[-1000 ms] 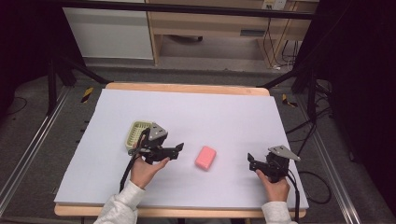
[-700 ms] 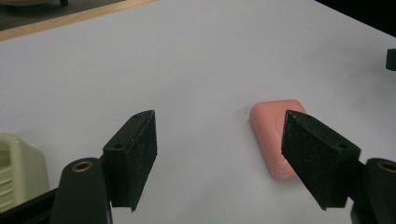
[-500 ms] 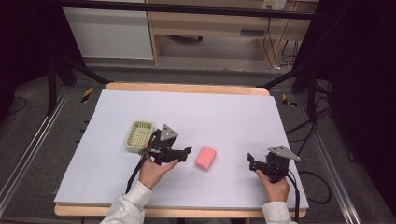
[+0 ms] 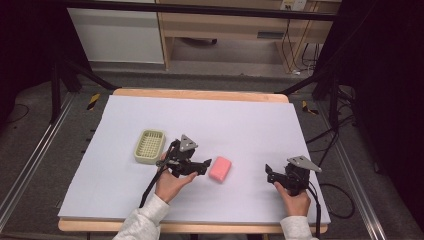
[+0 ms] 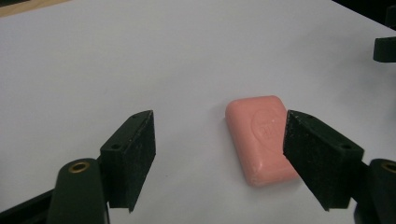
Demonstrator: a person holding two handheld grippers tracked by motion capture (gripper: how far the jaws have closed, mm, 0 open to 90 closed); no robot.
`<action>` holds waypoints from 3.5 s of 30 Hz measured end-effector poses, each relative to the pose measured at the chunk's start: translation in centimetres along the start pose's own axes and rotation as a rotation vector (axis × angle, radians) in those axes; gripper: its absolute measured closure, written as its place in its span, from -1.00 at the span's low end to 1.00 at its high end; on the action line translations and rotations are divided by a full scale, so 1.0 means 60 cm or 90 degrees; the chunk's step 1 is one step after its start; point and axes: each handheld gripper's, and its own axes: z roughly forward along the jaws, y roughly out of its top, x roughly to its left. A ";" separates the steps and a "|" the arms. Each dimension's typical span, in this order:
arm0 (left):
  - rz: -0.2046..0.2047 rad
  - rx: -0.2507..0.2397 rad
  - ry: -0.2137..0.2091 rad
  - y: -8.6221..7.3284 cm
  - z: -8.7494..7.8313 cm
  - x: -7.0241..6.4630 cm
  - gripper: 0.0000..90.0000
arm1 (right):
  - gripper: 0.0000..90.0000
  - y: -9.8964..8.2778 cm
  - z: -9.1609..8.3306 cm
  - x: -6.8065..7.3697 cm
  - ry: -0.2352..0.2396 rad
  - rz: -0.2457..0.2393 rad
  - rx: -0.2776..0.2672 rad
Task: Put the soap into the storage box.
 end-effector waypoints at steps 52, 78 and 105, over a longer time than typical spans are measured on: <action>0.028 0.098 -0.011 0.008 0.091 -0.070 -0.48 | -0.77 0.002 -0.002 0.001 0.010 0.004 0.009; 0.008 0.130 0.000 -0.004 0.128 -0.074 -0.40 | -0.76 0.001 -0.001 0.001 0.013 0.000 0.015; -0.023 0.172 0.005 0.002 0.134 -0.078 -0.18 | -0.75 0.001 0.000 0.003 0.015 -0.004 0.018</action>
